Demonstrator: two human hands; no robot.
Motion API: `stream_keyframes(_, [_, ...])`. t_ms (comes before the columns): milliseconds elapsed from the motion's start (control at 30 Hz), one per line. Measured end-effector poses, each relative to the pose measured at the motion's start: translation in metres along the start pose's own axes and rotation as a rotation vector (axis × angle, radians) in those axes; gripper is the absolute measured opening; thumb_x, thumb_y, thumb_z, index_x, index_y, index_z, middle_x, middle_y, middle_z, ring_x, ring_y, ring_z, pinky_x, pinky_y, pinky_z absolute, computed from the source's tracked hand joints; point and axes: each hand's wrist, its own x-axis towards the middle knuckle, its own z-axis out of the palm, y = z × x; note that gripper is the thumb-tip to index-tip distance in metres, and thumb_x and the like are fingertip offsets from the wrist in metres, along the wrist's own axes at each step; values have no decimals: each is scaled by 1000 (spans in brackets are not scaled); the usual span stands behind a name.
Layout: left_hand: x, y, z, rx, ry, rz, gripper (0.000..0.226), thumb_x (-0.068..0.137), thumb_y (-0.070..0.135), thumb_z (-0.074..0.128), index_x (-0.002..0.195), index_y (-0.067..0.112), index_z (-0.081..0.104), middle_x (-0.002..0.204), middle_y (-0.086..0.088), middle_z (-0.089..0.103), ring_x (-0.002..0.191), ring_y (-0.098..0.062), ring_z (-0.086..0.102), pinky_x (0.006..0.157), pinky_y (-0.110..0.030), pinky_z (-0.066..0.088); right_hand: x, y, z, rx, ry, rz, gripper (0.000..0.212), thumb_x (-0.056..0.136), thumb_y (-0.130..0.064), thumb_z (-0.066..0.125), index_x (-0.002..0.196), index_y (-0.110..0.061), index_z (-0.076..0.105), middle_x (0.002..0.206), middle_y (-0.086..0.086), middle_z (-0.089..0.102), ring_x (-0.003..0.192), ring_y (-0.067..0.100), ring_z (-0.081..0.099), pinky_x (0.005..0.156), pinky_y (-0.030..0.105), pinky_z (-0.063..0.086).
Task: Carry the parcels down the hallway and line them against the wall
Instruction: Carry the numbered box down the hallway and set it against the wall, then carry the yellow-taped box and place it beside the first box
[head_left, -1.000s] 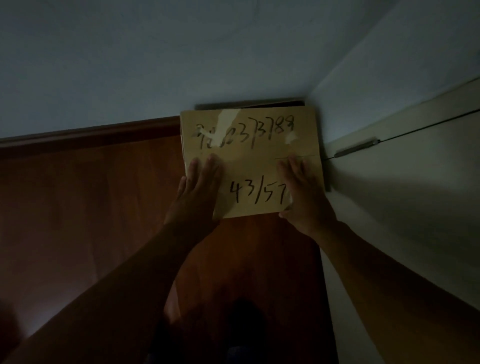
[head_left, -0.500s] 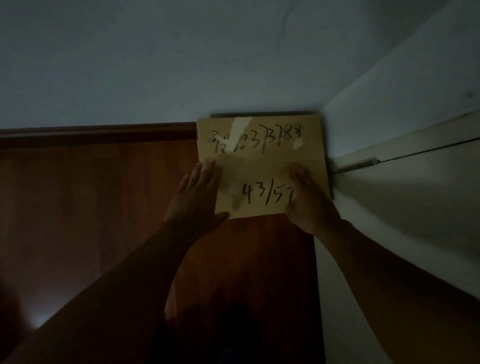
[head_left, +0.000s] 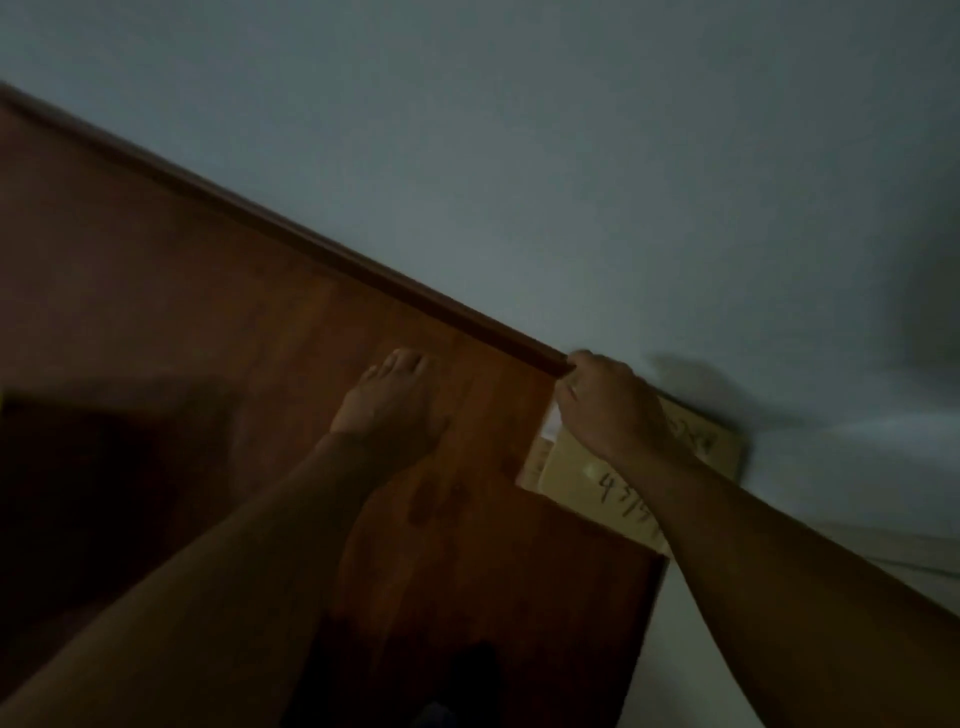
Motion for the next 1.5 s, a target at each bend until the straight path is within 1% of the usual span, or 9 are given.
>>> stream_keyframes(133, [-50, -66, -56, -12, 81, -138, 67, 91, 49, 54, 145, 14, 37, 145, -11, 42, 124, -33, 51, 95, -44, 45, 6, -110, -17, 23, 6, -151, 47, 94, -41, 51, 134, -16, 53, 125, 8, 64, 110, 27, 62, 88, 42, 53])
stream_keyframes(400, [-182, -240, -113, -95, 154, -462, 49, 92, 39, 55, 131, 13, 43, 130, -10, 47, 112, -36, 56, 81, -46, 49, -41, -341, 32, 43, -143, -403, 53, 92, -41, 54, 140, -17, 48, 136, 6, 57, 122, 25, 56, 95, 38, 48])
stream_keyframes(500, [-239, -310, -118, -110, 187, -592, 46, 90, 38, 57, 125, 11, 48, 126, -11, 50, 111, -36, 56, 80, -45, 49, -61, -422, 61, 21, -211, -475, 54, 92, -41, 55, 140, -17, 48, 137, 7, 54, 123, 26, 53, 94, 35, 45])
stream_keyframes(667, [-332, -411, -106, -174, 225, -814, 55, 90, 46, 58, 133, 14, 48, 133, -10, 48, 114, -33, 54, 84, -46, 49, -80, -542, 110, -25, -336, -534, 59, 94, -42, 54, 146, -17, 39, 148, 6, 38, 130, 26, 45, 97, 39, 43])
stream_keyframes(800, [-386, -468, -70, -254, 255, -957, 62, 87, 51, 60, 136, 15, 46, 138, -13, 44, 119, -32, 51, 90, -45, 48, -82, -615, 153, -45, -342, -572, 59, 92, -41, 59, 141, -15, 40, 141, 8, 38, 127, 28, 44, 95, 39, 41])
stream_keyframes(1067, [-417, -511, 21, -546, 344, -1254, 90, 77, 58, 69, 146, 27, 19, 153, -15, 16, 131, -42, 40, 97, -60, 45, -58, -664, 245, -120, -340, -568, 74, 85, -43, 68, 143, -11, 36, 145, 14, 33, 136, 35, 31, 106, 39, 32])
stream_keyframes(1167, [-410, -513, 51, -659, 352, -1359, 109, 76, 62, 69, 150, 27, -4, 157, -20, 2, 136, -46, 32, 102, -59, 41, -45, -661, 268, -143, -359, -547, 88, 84, -49, 67, 151, -12, 25, 157, 13, 22, 145, 33, 20, 114, 44, 25])
stream_keyframes(1333, [-392, -512, 81, -1011, 434, -1369, 126, 75, 56, 74, 145, 36, -29, 154, -22, 16, 131, -46, 40, 101, -55, 39, -25, -658, 292, -194, -424, -503, 108, 80, -58, 69, 157, -17, 6, 166, 9, -1, 151, 31, -2, 119, 47, 11])
stream_keyframes(1500, [-388, -514, 84, -1151, 662, -1352, 130, 70, 39, 85, 147, 44, -20, 156, -14, 17, 136, -39, 36, 102, -57, 37, -12, -666, 297, -208, -443, -428, 121, 71, -65, 72, 157, -16, 2, 164, 14, 5, 150, 35, 4, 117, 49, 15])
